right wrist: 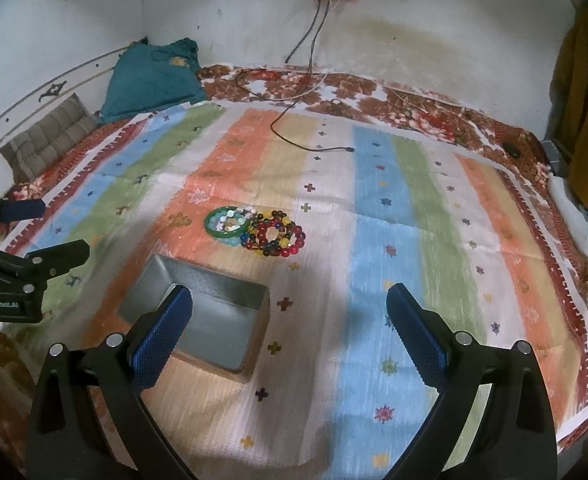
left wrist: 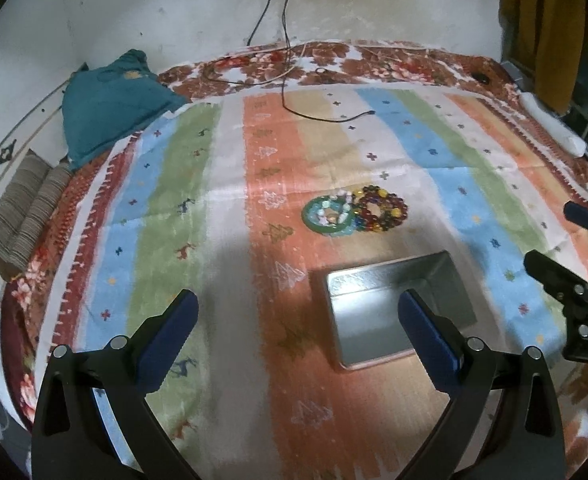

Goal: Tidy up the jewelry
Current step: 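Move both grippers forward past the silver tin toward the jewelry pile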

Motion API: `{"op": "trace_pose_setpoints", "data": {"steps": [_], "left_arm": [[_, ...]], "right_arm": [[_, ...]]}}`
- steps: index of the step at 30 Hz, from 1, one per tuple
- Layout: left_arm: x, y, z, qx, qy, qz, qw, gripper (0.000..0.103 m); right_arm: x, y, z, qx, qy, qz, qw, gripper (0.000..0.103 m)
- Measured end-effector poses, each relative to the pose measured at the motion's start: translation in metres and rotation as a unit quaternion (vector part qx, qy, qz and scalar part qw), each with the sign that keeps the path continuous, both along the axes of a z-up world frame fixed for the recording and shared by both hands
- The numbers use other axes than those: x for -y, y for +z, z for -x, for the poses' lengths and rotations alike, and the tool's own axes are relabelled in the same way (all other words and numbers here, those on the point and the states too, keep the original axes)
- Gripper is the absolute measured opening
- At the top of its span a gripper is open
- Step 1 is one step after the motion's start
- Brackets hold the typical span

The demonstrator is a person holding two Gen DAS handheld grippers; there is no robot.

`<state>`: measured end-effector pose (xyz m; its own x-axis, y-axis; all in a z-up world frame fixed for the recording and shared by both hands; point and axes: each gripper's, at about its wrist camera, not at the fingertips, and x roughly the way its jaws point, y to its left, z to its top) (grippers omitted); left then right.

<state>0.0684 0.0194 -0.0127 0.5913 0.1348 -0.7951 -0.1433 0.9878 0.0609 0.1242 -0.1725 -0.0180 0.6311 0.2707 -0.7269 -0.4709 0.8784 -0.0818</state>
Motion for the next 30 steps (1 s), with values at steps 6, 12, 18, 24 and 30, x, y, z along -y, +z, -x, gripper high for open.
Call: {"op": "trace_pose_setpoints", "data": {"steps": [6, 12, 18, 24, 30], "left_arm": [[-0.002, -0.004, -0.025, -0.013, 0.007, -0.019, 0.9997, 0.097], [-0.009, -0.011, -0.047, -0.028, 0.018, -0.028, 0.9991, 0.097], [-0.013, -0.018, -0.063, -0.04, 0.024, -0.033, 0.9984, 0.097], [-0.016, -0.023, -0.078, -0.051, 0.03, -0.035, 0.9977, 0.097], [-0.027, -0.031, -0.094, -0.062, 0.04, -0.024, 0.997, 0.097]], "right_arm": [[-0.006, -0.003, -0.019, -0.013, -0.002, 0.003, 1.0, 0.099], [-0.014, -0.008, -0.036, -0.025, -0.005, 0.004, 1.0, 0.099], [-0.02, -0.013, -0.05, -0.034, -0.007, 0.007, 0.999, 0.099], [-0.024, -0.019, -0.065, -0.045, -0.01, 0.011, 0.999, 0.099], [-0.029, -0.03, -0.086, -0.063, -0.016, 0.015, 0.998, 0.099]]}}
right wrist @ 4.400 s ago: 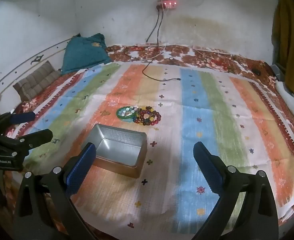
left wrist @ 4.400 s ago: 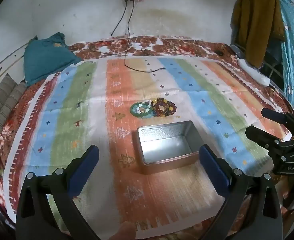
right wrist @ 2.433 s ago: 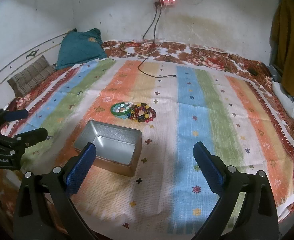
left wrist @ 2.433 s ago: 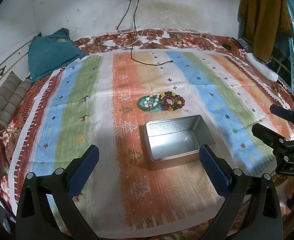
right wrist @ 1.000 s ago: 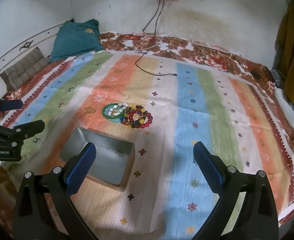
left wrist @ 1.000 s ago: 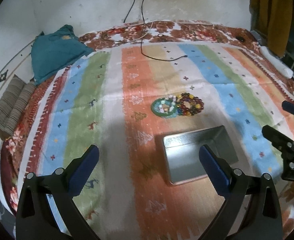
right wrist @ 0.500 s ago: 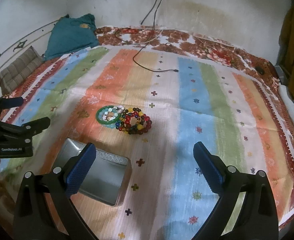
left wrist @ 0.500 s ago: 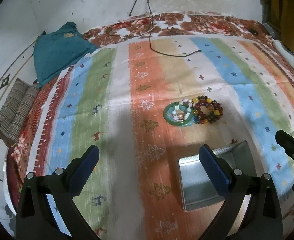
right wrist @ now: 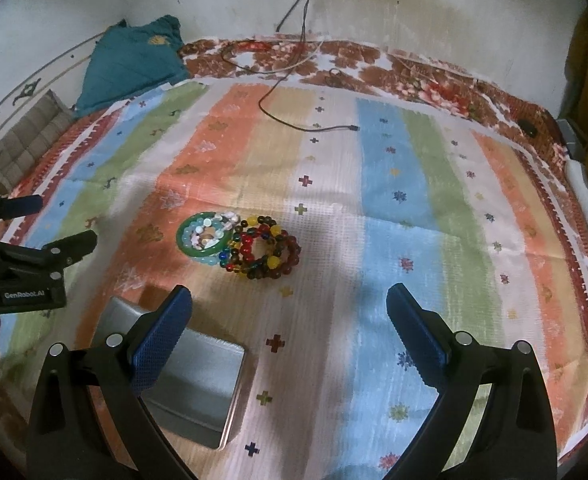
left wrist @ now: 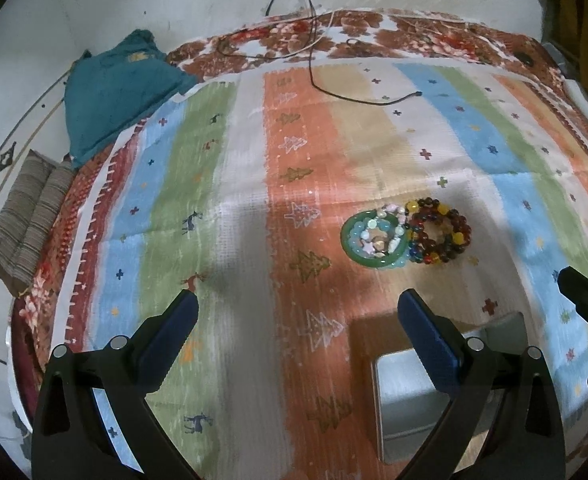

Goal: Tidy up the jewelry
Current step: 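Move both grippers forward past the silver tin toward the jewelry pile, then lower the right gripper onto the yellow-and-black bead bracelet and close it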

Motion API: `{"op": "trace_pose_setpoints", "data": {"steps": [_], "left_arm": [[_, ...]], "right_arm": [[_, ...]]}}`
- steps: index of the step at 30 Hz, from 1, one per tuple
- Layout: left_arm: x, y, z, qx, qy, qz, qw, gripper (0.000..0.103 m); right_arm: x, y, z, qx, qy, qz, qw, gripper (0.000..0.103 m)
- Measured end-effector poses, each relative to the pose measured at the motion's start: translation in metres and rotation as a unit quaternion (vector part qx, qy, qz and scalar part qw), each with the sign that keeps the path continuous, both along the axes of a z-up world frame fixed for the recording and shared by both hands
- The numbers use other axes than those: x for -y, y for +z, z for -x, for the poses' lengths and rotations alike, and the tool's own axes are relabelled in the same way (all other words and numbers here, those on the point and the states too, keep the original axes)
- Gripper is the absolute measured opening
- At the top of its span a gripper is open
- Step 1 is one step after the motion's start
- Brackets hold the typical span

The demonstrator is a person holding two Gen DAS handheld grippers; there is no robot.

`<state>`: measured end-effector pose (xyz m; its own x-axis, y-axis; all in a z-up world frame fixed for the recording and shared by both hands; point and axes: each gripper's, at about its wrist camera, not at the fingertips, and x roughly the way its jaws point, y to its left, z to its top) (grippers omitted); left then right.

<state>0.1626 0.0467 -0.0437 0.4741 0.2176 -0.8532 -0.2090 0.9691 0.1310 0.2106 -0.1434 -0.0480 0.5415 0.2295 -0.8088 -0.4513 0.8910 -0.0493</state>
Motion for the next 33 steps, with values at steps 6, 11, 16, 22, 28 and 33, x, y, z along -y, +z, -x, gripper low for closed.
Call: {"op": "trace_pose_setpoints", "data": {"steps": [6, 11, 16, 22, 28, 33], "left_arm": [[-0.006, -0.008, -0.014, -0.009, 0.003, 0.004, 0.9999, 0.097], [-0.008, -0.014, -0.026, -0.015, 0.0, 0.005, 0.9999, 0.097], [-0.014, -0.028, -0.038, -0.029, 0.002, 0.003, 0.9996, 0.097], [-0.021, -0.041, -0.051, -0.039, 0.005, 0.014, 0.9991, 0.097], [-0.02, -0.05, -0.061, -0.045, 0.0, 0.015, 0.9989, 0.097], [-0.019, -0.056, -0.067, -0.052, -0.006, 0.014, 0.9986, 0.097]], "right_arm": [[-0.005, -0.011, -0.015, -0.011, -0.002, 0.008, 1.0, 0.099], [-0.01, -0.018, -0.024, -0.018, -0.001, 0.011, 1.0, 0.099], [-0.013, -0.026, -0.035, -0.026, -0.004, 0.016, 1.0, 0.099], [-0.016, -0.038, -0.05, -0.038, -0.008, 0.024, 0.999, 0.099], [-0.018, -0.048, -0.064, -0.053, -0.008, 0.02, 0.998, 0.099], [-0.025, -0.054, -0.069, -0.061, -0.002, 0.023, 0.998, 0.099]]}}
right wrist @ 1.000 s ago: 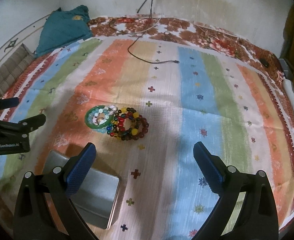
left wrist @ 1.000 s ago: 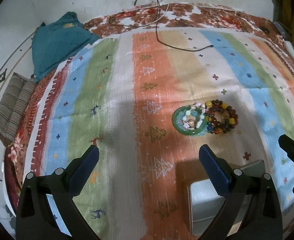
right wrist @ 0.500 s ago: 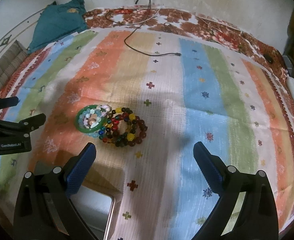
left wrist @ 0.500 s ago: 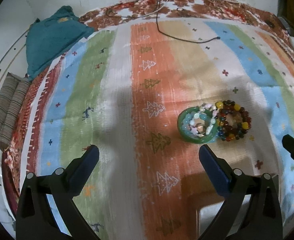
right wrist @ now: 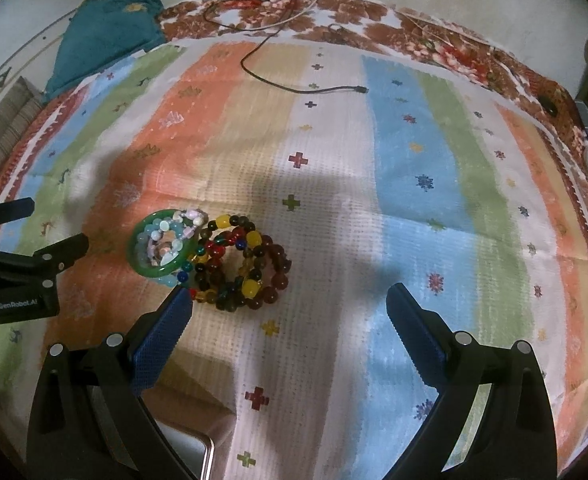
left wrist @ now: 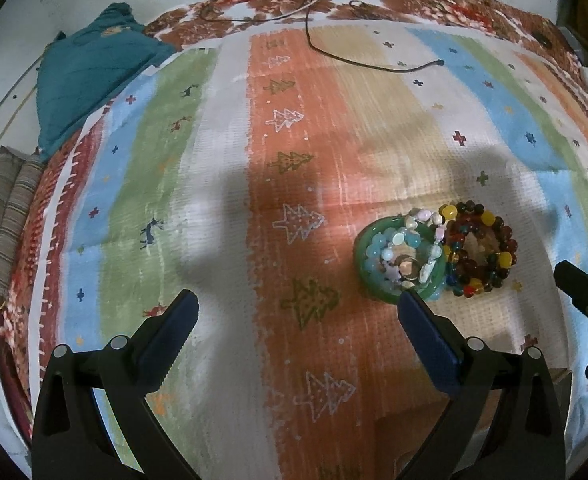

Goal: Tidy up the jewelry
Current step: 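Lower the right gripper onto the yellow-and-black bead bracelet and close it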

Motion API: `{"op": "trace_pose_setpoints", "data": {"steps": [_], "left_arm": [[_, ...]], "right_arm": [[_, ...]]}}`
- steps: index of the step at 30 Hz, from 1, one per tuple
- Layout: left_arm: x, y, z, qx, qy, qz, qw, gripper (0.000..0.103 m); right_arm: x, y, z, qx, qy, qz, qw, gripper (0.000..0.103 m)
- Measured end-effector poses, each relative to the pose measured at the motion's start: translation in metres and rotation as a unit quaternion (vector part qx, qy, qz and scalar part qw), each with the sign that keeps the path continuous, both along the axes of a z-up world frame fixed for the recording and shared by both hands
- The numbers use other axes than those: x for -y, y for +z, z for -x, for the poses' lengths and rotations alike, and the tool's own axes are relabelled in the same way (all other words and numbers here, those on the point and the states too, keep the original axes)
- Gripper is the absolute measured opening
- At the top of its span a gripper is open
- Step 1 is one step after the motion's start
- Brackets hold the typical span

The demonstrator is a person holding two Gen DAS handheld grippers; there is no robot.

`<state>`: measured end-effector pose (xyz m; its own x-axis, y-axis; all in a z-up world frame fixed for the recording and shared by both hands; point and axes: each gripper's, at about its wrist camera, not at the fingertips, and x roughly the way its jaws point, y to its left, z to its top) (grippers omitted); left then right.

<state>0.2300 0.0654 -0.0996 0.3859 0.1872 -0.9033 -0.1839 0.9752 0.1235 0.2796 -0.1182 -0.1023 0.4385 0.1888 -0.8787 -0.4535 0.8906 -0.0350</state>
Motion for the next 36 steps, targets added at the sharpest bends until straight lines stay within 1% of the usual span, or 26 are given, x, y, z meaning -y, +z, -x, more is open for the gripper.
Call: {"op": "trace_pose_setpoints", "data": {"steps": [5, 15, 16, 17, 18, 21, 25, 29, 33, 36], "left_arm": [[-0.001, -0.006, -0.006, -0.005, -0.002, -0.001, 1.0, 0.097], [-0.006, -0.02, -0.02, -0.019, -0.003, 0.013, 0.9997, 0.089], [-0.006, -0.022, -0.022, -0.021, -0.003, 0.013, 0.9997, 0.089], [-0.007, -0.025, -0.024, -0.024, -0.003, 0.015, 0.9996, 0.087], [-0.007, -0.027, -0.025, -0.027, -0.003, 0.016, 0.9995, 0.086], [-0.009, -0.033, -0.029, -0.032, -0.004, 0.019, 0.9993, 0.083], [-0.008, -0.039, -0.036, -0.036, -0.008, 0.026, 0.999, 0.08], [-0.007, -0.043, -0.04, -0.04, -0.013, 0.028, 0.9987, 0.077], [-0.006, -0.049, -0.044, -0.048, -0.014, 0.026, 0.9984, 0.073], [-0.005, -0.052, -0.046, -0.049, -0.016, 0.026, 0.9983, 0.073]], "right_arm": [[-0.008, -0.007, -0.003, -0.007, 0.006, 0.008, 1.0, 0.099], [-0.015, -0.018, -0.013, -0.02, 0.004, 0.015, 1.0, 0.098], [-0.017, -0.019, -0.014, -0.022, 0.004, 0.016, 1.0, 0.096], [-0.017, -0.02, -0.015, -0.024, 0.004, 0.018, 1.0, 0.087], [-0.018, -0.023, -0.017, -0.029, 0.004, 0.019, 0.999, 0.084], [-0.02, -0.027, -0.021, -0.033, 0.004, 0.023, 0.999, 0.081], [-0.023, -0.032, -0.025, -0.039, 0.008, 0.025, 0.999, 0.069], [-0.026, -0.037, -0.029, -0.045, 0.01, 0.028, 0.999, 0.06], [-0.029, -0.042, -0.03, -0.051, 0.014, 0.032, 0.998, 0.053], [-0.03, -0.045, -0.032, -0.055, 0.016, 0.034, 0.998, 0.047]]}}
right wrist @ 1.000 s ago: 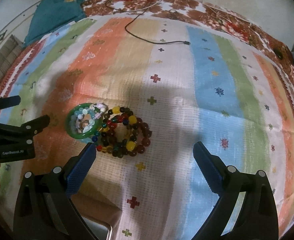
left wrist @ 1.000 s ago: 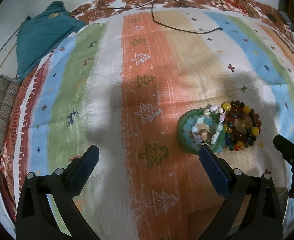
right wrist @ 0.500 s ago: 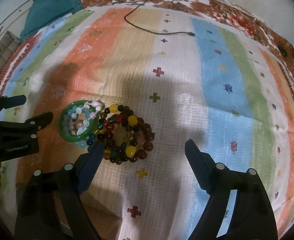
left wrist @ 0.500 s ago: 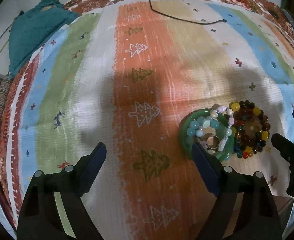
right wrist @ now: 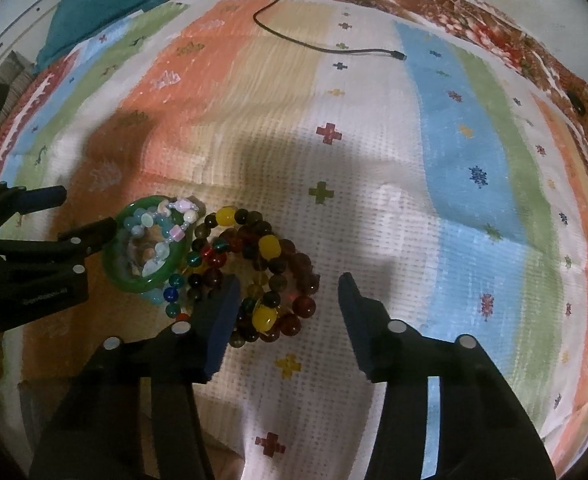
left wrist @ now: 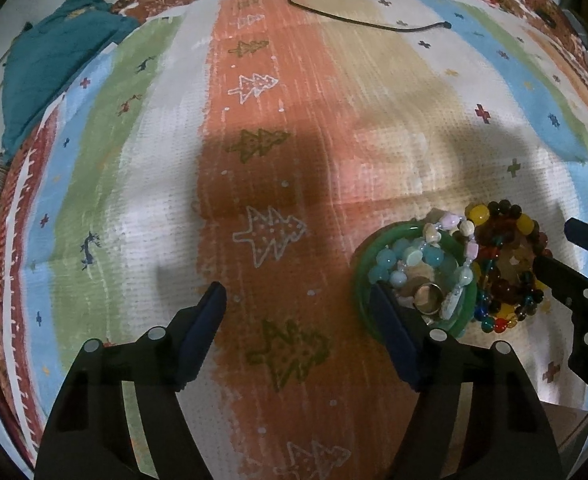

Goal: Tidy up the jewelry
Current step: 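Lower the right gripper onto the yellow-and-black bead bracelet and close it, then lift the yellow-and-black bracelet with the right gripper while the left gripper grasps the green jade bangle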

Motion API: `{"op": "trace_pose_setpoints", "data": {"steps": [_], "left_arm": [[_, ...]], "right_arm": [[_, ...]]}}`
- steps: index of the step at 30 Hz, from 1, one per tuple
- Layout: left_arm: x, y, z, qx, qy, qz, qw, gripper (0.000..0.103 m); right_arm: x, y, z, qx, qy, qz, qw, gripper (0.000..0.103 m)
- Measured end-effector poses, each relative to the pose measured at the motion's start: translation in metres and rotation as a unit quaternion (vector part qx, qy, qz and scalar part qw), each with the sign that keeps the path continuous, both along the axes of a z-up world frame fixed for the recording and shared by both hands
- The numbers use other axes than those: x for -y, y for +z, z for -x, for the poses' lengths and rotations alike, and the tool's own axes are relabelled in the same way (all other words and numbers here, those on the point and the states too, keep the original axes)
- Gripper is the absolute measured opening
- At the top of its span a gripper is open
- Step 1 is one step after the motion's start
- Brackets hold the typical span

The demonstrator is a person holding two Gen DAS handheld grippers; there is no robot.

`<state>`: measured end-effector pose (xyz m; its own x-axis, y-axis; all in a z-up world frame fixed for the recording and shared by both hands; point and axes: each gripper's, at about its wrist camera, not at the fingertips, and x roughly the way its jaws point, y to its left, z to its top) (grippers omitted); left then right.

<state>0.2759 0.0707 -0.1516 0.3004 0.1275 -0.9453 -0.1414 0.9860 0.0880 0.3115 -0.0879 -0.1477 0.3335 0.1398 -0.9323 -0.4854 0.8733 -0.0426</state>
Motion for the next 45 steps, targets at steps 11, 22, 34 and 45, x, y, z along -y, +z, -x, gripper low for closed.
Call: {"op": "trace_pose_setpoints", "data": {"steps": [11, 22, 34, 45], "left_arm": [[0.003, -0.011, -0.009, -0.005, -0.014, 0.023, 0.9996, 0.067], [-0.004, -0.011, -0.012, -0.002, -0.002, 0.053, 0.9986, 0.057], [-0.009, -0.005, -0.01, 0.002, 0.004, 0.061, 0.9981, 0.046], [-0.008, -0.007, -0.002, -0.001, 0.001, 0.04, 0.9992, 0.046]], "right_arm": [[-0.001, -0.01, -0.004, -0.008, 0.004, 0.004, 1.0, 0.026], [-0.002, -0.009, -0.002, -0.003, 0.013, 0.01, 1.0, 0.02], [-0.006, -0.008, -0.001, -0.003, 0.025, 0.012, 1.0, 0.013], [-0.012, -0.005, 0.005, 0.006, 0.039, 0.015, 0.999, 0.011]]}}
